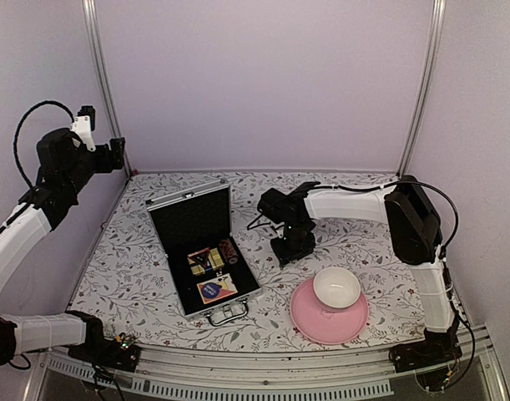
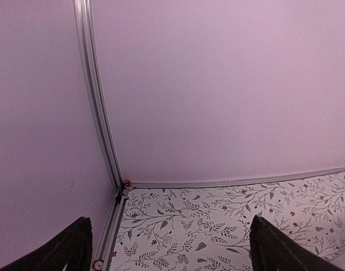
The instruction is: Pack up texas hold em set
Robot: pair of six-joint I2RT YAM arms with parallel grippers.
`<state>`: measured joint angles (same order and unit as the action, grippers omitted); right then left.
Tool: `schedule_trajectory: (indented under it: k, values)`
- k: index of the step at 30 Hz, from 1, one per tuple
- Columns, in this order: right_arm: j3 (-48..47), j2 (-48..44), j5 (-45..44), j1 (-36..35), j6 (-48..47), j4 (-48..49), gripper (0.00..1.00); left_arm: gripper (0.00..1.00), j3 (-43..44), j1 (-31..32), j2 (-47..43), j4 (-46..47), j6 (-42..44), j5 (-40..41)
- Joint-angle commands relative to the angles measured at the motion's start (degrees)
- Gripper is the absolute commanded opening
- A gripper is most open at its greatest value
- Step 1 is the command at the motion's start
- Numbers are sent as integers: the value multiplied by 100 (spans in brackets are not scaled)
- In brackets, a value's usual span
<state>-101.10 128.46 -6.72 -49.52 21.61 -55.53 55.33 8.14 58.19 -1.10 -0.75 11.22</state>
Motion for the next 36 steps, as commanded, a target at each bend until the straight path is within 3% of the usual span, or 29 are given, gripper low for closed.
schedule_trajectory:
  k: [1, 20, 36]
  values:
    - [-79, -433, 92, -141, 17, -83, 49, 97, -66, 62, -11, 146, 57, 25]
    - [-464, -559, 866, -1105, -337, 545, 49, 97, -63, 79, -18, 150, 48, 9]
    - [-1096, 311, 1336, -1489, -674, 855, 49, 97, -74, 88, 8, 146, 44, 3]
